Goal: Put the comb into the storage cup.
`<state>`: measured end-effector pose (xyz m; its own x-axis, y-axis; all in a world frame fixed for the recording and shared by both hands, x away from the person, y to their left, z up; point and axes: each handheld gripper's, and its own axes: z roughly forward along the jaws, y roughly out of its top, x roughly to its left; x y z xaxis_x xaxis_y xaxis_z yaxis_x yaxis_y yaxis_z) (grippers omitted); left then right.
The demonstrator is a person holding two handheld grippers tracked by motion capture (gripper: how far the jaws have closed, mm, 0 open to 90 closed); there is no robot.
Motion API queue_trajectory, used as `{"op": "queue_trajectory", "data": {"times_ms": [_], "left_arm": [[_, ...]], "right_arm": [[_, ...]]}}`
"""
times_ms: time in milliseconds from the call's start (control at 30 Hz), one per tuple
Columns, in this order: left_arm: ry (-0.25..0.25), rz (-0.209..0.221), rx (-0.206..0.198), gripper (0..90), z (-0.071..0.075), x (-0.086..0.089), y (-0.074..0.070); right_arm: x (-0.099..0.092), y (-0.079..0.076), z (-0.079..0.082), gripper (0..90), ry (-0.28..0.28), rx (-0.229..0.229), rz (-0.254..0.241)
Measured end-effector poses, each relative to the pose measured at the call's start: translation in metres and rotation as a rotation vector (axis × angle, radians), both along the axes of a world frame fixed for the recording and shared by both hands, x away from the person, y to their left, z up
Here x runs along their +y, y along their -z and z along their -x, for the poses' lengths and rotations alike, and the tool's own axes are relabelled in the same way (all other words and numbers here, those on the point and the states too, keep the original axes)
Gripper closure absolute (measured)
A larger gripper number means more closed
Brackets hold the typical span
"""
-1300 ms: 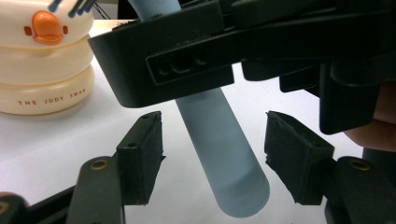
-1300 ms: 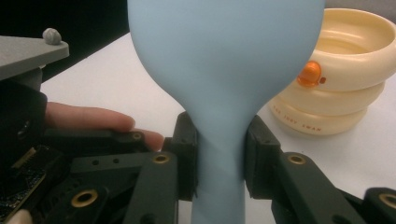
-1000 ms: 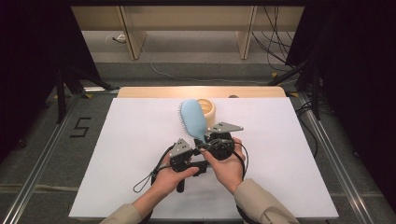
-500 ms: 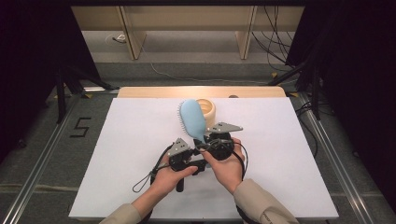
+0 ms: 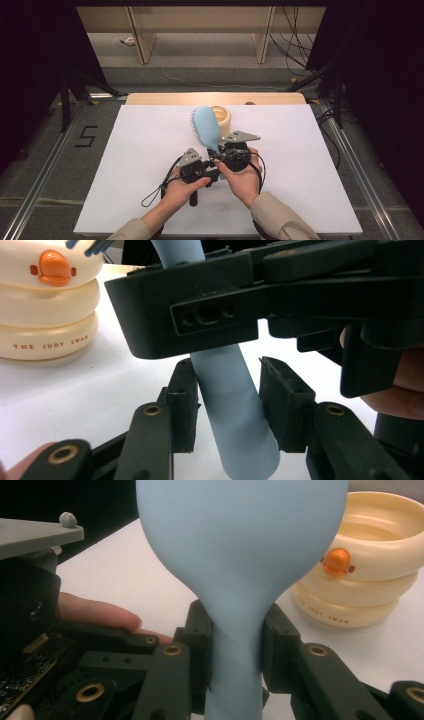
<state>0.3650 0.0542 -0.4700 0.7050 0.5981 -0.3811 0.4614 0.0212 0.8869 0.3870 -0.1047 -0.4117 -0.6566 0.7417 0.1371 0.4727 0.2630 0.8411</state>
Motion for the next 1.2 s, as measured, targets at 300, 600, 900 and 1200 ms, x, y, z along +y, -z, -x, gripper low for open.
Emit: {"op": "queue_trajectory", "data": {"times_ms": [300,600,900,1200], "left_arm": [[-0.002,0.039,0.026,62.8,-0.0016,0.0029,0.0021],[-0.009,0.078,0.055,65.7,-0.0036,0.006,0.0041],[-0.005,0.131,0.094,66.8,-0.0053,0.0083,0.0072],[-0.007,0.137,0.099,66.8,-0.0054,0.009,0.0084]], "right_arm": [[0.0,0.0,0.0001,70.1,-0.002,-0.001,-0.003],[-0.0004,-0.0005,0.0001,69.9,-0.008,-0.003,-0.006],[0.0005,-0.0007,-0.0002,69.3,-0.015,0.003,0.001],[0.0013,-0.0015,-0.0007,65.9,-0.024,0.008,0.008]]}}
